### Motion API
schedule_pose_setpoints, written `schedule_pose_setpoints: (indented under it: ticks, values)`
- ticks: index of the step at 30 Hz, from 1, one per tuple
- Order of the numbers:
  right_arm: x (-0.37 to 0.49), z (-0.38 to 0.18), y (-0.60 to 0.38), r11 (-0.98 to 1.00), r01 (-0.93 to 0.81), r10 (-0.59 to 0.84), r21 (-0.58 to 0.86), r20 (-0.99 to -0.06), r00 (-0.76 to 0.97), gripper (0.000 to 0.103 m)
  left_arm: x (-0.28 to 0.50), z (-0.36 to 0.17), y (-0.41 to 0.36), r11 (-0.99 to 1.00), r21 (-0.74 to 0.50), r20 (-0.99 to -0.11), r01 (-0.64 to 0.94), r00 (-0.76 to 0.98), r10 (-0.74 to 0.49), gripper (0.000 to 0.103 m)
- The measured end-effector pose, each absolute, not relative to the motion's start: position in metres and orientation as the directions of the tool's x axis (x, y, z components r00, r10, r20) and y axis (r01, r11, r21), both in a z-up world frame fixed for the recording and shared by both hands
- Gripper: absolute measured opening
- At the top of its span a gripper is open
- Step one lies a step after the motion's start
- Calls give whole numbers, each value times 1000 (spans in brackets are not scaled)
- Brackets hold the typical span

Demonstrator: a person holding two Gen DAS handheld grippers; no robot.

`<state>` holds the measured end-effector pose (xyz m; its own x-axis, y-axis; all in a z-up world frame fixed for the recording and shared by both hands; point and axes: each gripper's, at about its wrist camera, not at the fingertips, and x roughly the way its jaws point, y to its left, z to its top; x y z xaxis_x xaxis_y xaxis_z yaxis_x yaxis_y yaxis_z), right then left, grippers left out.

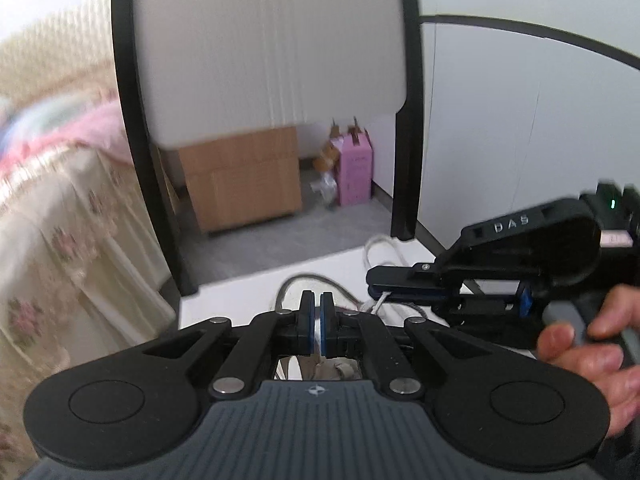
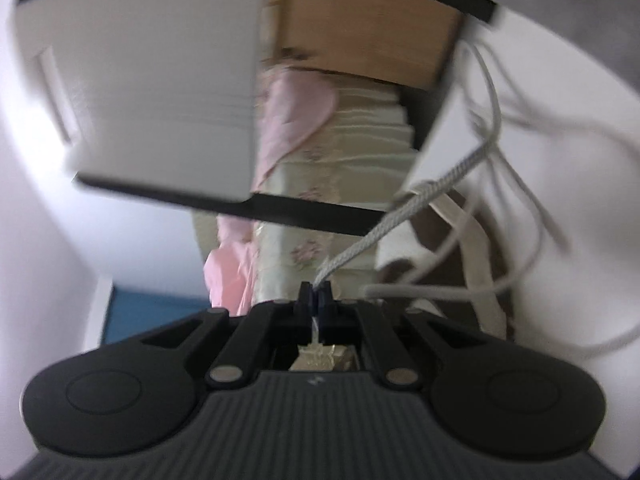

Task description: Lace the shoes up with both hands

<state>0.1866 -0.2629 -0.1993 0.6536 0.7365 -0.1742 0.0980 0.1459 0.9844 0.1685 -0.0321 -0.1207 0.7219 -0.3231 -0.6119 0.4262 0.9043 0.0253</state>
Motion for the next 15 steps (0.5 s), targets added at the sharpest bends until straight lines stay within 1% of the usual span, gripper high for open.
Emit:
schedule_pose_setpoints:
  ticks: [3, 8, 9, 15]
  values:
    - [188, -212, -254, 111, 159, 720, 981, -189, 668, 4, 188, -124, -26, 891, -53, -643, 452, 667, -377, 3]
    - [189, -224, -251, 86, 237, 694, 968, -229, 682, 3, 208, -130, -16, 849, -132, -683, 512, 573, -452, 3]
    - [190, -223, -251, 98, 229, 690, 968, -232, 685, 3, 213, -132, -14, 839, -146, -690, 524, 554, -466, 3]
    - [188, -221, -267, 199, 229, 625, 953, -303, 720, 3, 233, -148, -15, 781, -137, -732, 609, 469, -494, 3]
